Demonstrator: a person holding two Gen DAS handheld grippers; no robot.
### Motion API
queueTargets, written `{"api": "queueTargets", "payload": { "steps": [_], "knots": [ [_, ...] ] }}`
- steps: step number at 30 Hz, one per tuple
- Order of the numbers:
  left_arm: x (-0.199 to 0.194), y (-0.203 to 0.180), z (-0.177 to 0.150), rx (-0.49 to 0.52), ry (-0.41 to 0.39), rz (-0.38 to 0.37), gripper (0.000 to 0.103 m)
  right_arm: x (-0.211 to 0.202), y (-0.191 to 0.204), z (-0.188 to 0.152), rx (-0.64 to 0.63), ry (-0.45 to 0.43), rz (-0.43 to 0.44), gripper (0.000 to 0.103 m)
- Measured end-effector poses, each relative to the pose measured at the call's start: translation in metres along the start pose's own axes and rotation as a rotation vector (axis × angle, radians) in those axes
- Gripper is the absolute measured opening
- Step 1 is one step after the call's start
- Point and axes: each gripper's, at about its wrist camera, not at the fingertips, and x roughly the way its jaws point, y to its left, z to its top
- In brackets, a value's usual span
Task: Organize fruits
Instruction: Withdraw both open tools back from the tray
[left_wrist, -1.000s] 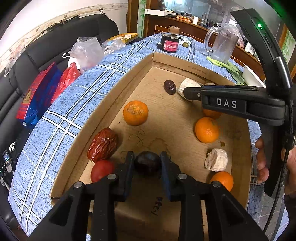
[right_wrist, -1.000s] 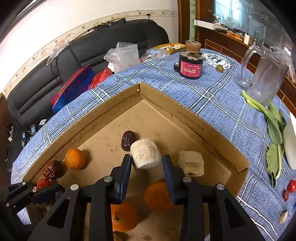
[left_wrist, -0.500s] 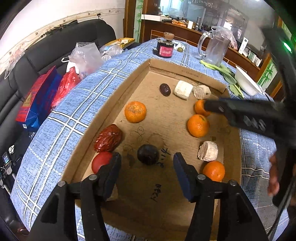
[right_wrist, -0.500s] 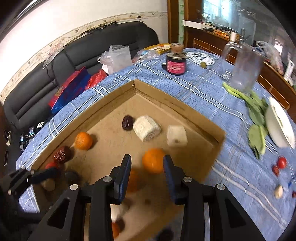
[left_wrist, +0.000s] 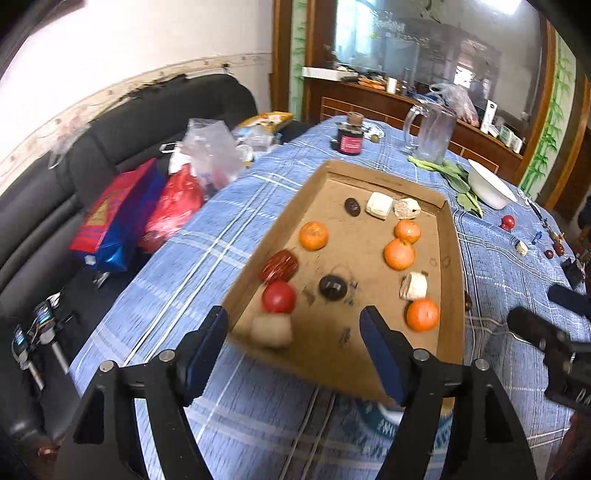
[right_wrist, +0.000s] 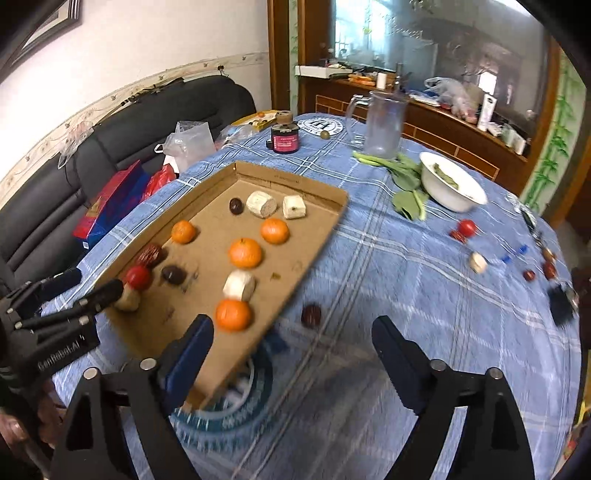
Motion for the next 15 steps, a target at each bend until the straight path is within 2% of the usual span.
{"api": "queueTargets", "payload": {
  "steps": [2, 4, 6, 8, 12, 15],
  "knots": [
    [-0.012, 0.001, -0.009, -0.02, -0.002, 0.023, 0.082, -0.009, 0.004, -0.015, 0.015, 0.01, 0.005, 0.091],
    [-0.022, 0.0, -0.018, -0.018, 0.001, 0.032, 0.084, -0.017, 0.007, -0.028, 0.027, 0.015, 0.007, 0.091],
    [-0.031, -0.002, -0.026, 0.02, -0.016, 0.051, 0.086, -0.022, 0.011, -0.038, 0.039, 0.008, -0.003, 0.091],
    [-0.038, -0.004, -0.031, 0.069, -0.044, 0.062, 0.094, -0.028, 0.013, -0.044, 0.051, 0.006, -0.025, 0.091],
    [-0.041, 0.0, -0.034, 0.134, -0.06, 0.055, 0.094, -0.041, 0.016, -0.05, 0.058, -0.041, -0.108, 0.093],
    [-0.043, 0.004, -0.036, 0.19, -0.067, 0.034, 0.094, -0.045, 0.019, -0.051, 0.086, -0.034, -0.117, 0.093]
  ]
}}
